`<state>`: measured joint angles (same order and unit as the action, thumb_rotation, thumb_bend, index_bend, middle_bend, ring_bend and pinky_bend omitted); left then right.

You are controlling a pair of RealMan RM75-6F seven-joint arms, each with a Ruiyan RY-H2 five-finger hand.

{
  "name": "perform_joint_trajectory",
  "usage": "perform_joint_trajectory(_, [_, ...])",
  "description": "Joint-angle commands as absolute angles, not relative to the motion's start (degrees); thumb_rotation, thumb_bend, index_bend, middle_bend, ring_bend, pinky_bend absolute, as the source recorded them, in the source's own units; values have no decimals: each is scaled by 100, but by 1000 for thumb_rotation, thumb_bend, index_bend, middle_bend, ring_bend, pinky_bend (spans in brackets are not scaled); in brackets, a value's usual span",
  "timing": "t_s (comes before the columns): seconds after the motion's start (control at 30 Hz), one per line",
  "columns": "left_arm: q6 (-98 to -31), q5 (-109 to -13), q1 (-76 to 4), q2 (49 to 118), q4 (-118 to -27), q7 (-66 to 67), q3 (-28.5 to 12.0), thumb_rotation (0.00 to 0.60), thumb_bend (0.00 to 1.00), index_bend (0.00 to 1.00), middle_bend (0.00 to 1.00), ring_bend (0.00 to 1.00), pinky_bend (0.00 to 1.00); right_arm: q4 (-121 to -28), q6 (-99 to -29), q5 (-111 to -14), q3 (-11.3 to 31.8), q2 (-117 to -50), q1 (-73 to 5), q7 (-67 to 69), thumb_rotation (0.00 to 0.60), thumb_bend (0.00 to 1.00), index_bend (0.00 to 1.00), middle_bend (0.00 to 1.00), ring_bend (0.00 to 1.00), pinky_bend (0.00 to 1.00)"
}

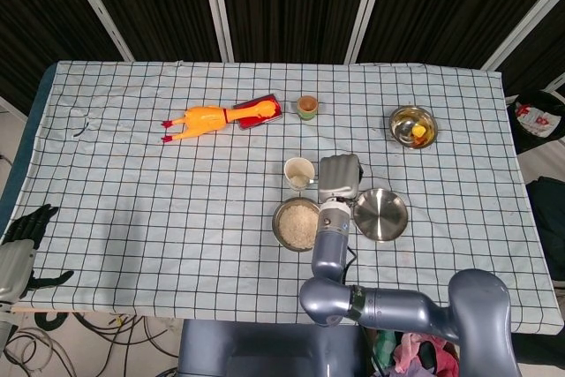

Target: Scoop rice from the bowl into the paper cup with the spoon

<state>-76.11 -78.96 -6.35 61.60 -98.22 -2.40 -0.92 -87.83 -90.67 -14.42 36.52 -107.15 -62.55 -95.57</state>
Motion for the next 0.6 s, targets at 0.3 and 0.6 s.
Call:
perform_joint_trajectory(0.3, [-7549, -7852, -650, 6138, -9872, -229, -86, 600, 29, 0, 0, 0, 0, -7918, -8502, -1317, 3637, -10677, -6544, -9330, 600, 638, 704, 1000, 1000, 1000])
perform_joint_trajectory(0.6, [-7549, -7841, -655, 6145, -9895, -205, -92, 600, 29, 0, 0, 0, 0, -7592, -8207, -1446, 3189, -10580, -6494, -9077, 600, 639, 705, 1000, 1000, 1000])
